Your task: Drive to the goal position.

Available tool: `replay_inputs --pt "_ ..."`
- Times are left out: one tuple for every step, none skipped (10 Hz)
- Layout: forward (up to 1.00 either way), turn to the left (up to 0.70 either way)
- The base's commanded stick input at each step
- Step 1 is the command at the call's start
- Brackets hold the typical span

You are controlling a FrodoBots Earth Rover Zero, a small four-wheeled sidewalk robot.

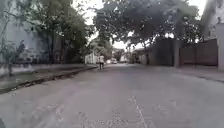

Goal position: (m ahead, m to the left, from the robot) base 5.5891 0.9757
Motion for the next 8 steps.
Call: replay_inputs --pt "1.0 0.02" --pt "1.0 0.02" --pt "1.0 0.02" --pt "1.0 0.02" --pt "1.0 0.02" --pt "1.0 0.02" --pt "1.0 0.02" --pt "1.0 0.02"
